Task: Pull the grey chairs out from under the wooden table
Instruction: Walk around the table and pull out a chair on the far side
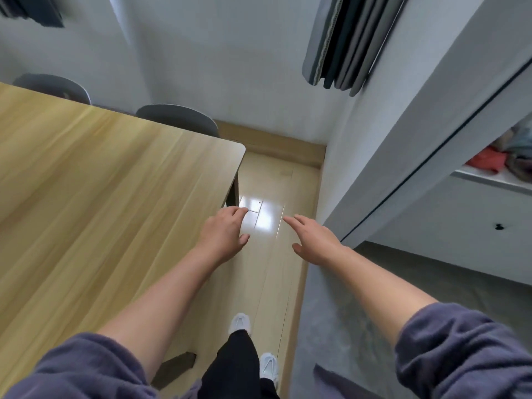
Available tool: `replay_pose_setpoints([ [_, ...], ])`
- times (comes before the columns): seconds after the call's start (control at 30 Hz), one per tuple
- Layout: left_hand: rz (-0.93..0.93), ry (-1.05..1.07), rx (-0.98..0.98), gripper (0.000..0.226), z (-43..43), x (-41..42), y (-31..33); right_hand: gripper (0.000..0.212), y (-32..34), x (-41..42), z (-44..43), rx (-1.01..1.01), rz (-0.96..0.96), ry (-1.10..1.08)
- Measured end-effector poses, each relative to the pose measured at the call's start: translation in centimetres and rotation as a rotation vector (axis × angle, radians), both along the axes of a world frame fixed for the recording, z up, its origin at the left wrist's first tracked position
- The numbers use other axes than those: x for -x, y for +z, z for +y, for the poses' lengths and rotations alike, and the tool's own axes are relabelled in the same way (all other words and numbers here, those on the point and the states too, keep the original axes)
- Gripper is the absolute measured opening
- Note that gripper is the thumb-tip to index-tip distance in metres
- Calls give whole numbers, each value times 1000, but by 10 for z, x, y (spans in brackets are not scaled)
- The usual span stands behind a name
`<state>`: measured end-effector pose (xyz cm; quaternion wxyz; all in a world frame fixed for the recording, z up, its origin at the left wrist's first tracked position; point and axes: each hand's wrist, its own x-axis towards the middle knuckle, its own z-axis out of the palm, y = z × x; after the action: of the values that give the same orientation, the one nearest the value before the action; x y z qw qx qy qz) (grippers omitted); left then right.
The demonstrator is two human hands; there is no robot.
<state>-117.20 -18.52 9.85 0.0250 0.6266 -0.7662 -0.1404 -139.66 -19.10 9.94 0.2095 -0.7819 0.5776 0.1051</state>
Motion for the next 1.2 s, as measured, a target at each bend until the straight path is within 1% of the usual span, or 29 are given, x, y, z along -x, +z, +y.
replay_pose_setpoints([
  [0.13, 16, 19, 14, 56, -73, 0, -6, 71, -8, 1, -72, 11, 5, 6],
  [0.3, 21, 32, -23, 55, -170, -6, -19, 70, -10, -8, -171, 20, 24, 21],
  [0.47, 38, 43, -47, 56, -267, -21, -18, 69, -2, -17, -264, -26, 68, 48],
  [0.63, 70, 107, -71, 56, -337, -41, -19, 69, 4, -28, -335, -26, 48, 47],
  [0.77, 45, 181, -57, 52, -383, -52, -28, 68, -4, -42, -401, -42, 49, 135],
  [0.83, 29, 186, -24, 49, -402, -53, -33, 68, -11, -48, -431, -43, 58, 192],
  [0.97, 13, 216, -21, 46, -449, -50, -45, 67, -22, -61, -507, -64, 80, 349],
  [1.1, -25, 356, -63, 43, -497, -47, -45, 68, -21, -75, -587, -69, 85, 510],
  [1.2, -44, 429, -96, 41, -518, -50, -43, 68, -18, -83, -629, -82, 127, 611],
])
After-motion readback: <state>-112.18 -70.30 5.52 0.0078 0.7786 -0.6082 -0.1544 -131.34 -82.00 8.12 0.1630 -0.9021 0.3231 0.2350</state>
